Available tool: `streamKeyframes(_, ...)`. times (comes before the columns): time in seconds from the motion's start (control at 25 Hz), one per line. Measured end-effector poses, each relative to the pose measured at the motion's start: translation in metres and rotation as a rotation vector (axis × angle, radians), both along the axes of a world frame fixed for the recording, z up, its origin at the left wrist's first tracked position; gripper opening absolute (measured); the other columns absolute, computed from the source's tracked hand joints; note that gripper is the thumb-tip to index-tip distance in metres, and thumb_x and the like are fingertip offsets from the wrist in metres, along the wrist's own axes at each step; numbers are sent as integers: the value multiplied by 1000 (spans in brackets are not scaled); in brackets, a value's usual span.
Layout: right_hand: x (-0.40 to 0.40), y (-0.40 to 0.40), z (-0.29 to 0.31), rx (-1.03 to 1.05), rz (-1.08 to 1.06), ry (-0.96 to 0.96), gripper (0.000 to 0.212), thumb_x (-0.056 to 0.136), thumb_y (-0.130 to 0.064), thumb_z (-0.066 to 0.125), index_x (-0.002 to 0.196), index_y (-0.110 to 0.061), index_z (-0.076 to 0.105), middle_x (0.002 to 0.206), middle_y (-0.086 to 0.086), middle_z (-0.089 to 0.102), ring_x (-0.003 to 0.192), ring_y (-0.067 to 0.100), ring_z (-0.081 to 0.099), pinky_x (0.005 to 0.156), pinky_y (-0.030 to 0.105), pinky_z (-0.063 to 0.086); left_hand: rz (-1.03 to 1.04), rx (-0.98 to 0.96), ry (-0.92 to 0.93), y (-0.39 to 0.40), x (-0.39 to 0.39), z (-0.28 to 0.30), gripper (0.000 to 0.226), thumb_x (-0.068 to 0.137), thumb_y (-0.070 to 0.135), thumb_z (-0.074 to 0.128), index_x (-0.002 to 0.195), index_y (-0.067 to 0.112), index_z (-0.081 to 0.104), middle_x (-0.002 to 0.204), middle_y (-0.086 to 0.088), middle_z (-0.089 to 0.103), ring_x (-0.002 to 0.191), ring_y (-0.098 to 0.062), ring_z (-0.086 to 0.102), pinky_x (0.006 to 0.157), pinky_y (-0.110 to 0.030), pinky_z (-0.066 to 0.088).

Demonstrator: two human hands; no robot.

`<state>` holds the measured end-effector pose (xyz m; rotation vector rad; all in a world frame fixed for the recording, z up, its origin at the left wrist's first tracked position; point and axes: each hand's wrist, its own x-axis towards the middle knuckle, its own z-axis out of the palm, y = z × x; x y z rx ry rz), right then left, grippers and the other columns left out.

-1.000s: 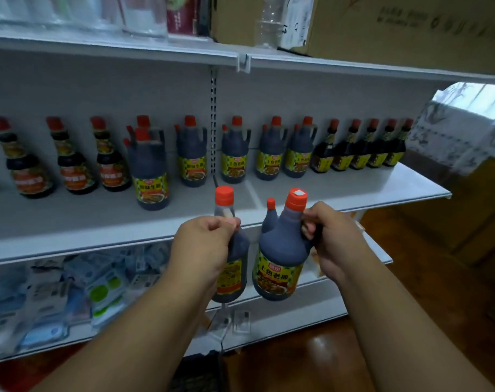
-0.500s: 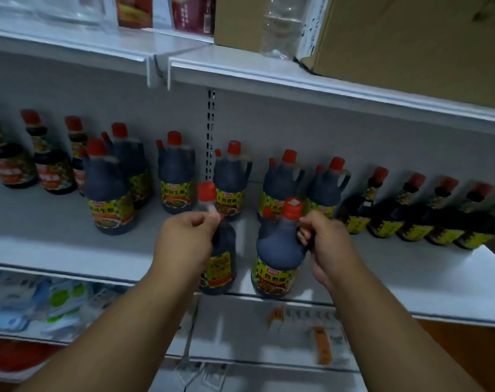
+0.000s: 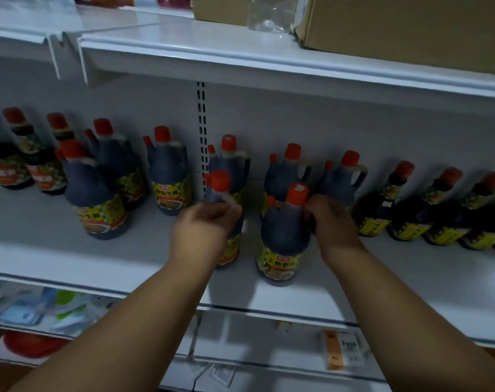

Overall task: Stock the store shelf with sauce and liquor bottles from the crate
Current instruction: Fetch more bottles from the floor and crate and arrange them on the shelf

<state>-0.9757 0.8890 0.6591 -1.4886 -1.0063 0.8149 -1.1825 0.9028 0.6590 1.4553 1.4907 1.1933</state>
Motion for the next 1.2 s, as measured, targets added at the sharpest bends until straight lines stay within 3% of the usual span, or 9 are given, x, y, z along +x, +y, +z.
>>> streamKeyframes(0.08,-11,-13,-21,73,-104,-105,11,81,-34,56,78,-24,52,74,-5,56,67,6,52,63,29,38,-3,34,1,0,-11,-3,6,81,34,76,83,29,74,75,-1,73,76,-15,68,76,-43,57)
streamKeyframes(0.2,-35,-32,-55,93,-74,-181,59,71,-25,85,112,-41,47,111,-13,61,98,-3,59,82,16,50,-6,-4,-64,-3,-30,-8,6,78,27,79,82,24,75,77,7,73,78,-11,69,74,-40,56)
streamKeyframes(0.32,-41,-24,-70,68,-112,-216,80,59,-22,91,111,-55,39,117,-16,58,104,1,59,89,19,50,9,9,30,5,-42,-25,44,67,20,88,103,17,62,96,2,65,87,-16,63,76,-35,53)
streamKeyframes(0.52,-33,2,-64,-65,-142,-246,90,59,-34,91,134,-24,43,136,-1,56,124,19,55,101,40,48,-382,-99,27,31,-41,-39,80,68,-1,85,129,27,42,111,23,53,85,30,52,69,2,42)
streamKeyframes(0.64,-42,-7,-70,-63,-281,-299,86,58,-50,82,129,-15,51,128,6,59,115,24,58,94,41,51,-287,-98,-10,34,-36,-49,75,55,27,92,113,40,47,109,17,61,92,9,63,77,-18,54)
streamKeyframes(0.72,-61,-35,-84,-68,-439,-441,49,73,-43,72,108,-13,57,105,12,60,95,31,59,82,41,51,-250,-96,0,35,-34,-56,92,37,47,92,118,40,49,115,11,65,101,-12,66,83,-40,58)
streamKeyframes(0.8,-90,-55,-87,-97,-361,-377,16,86,-32,65,99,-27,57,93,4,61,84,24,60,77,39,52,-288,-64,21,35,-39,-60,92,44,36,94,123,37,48,118,13,63,104,-5,65,85,-36,58)
streamKeyframes(0.92,-119,-46,-88,-91,-34,-332,36,96,-25,56,132,-28,53,124,-6,60,110,9,58,92,24,45,-415,-95,-51,34,-55,-62,77,70,-1,80,124,40,42,114,28,56,96,21,57,80,-7,48)
streamKeyframes(1.2,-121,5,-99,24,90,-287,73,84,-42,59,150,-34,30,151,-10,43,138,12,44,109,41,43,-427,-119,-80,43,-79,-76,53,94,10,60,144,24,47,135,10,59,123,-2,55,103,-21,45)
